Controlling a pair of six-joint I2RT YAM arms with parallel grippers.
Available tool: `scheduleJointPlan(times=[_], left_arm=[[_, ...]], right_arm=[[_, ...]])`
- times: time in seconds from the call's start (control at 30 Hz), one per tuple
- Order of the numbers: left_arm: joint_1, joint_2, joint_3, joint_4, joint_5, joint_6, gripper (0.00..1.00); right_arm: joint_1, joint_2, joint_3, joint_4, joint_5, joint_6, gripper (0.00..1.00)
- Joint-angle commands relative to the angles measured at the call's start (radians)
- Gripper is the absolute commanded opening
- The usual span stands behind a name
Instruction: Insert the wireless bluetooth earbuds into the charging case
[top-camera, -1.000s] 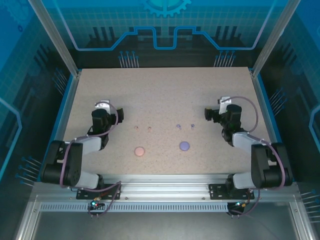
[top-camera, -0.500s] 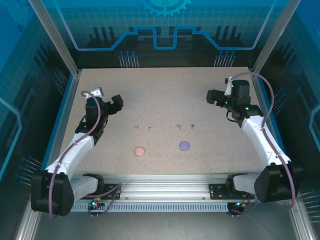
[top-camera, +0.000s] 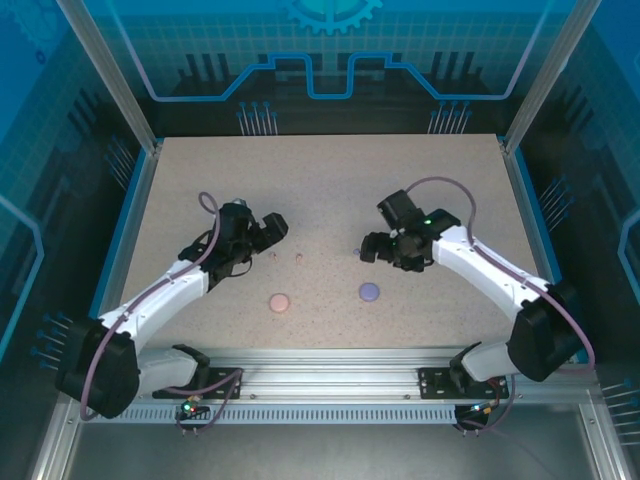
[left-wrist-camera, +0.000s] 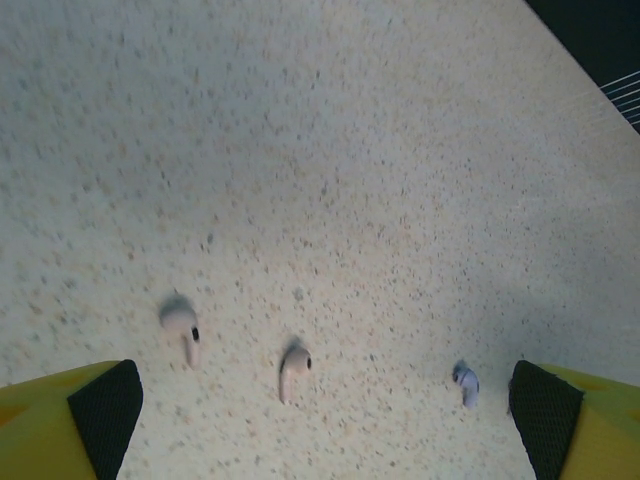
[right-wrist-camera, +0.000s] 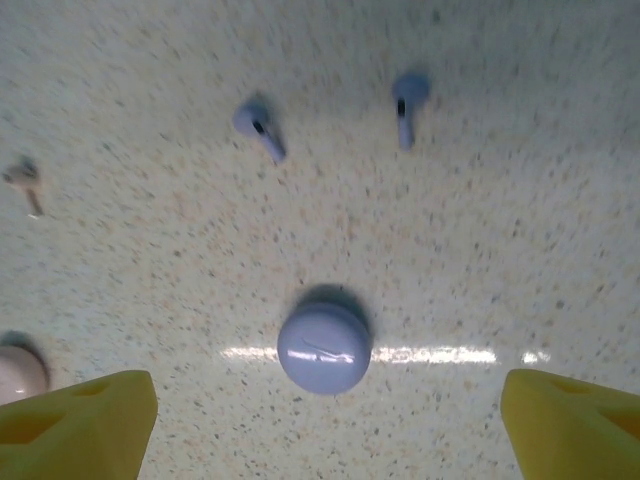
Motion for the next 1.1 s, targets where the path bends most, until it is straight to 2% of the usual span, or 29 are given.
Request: scheduleJointPlan(times=[0.0, 0.4, 0.67, 1.07], left_arm=[[-0.027, 0.024, 0.035, -0.032, 0.034, -0.118, 0.99], [-0.059, 0.052, 0.093, -0.033, 0.042, -0.145, 0.99], [-0.065, 0.063, 0.122, -0.034, 0.048, -0.140, 0.99], [-0.074, 0.083, 0.129, -0.024, 0.050, -0.142, 0.99]], right_arm=[[0.040, 0.050, -0.015, -0.048, 0.027, 0.150, 0.91], [0.097, 0.271, 0.013, 0.016, -0.014, 0.211, 0.85], [0.097, 0.314, 0.003, 0.049, -0.024, 0.216, 0.78], [0.112, 0.330, -0.021, 0.063, -0.034, 0.239, 0.78]])
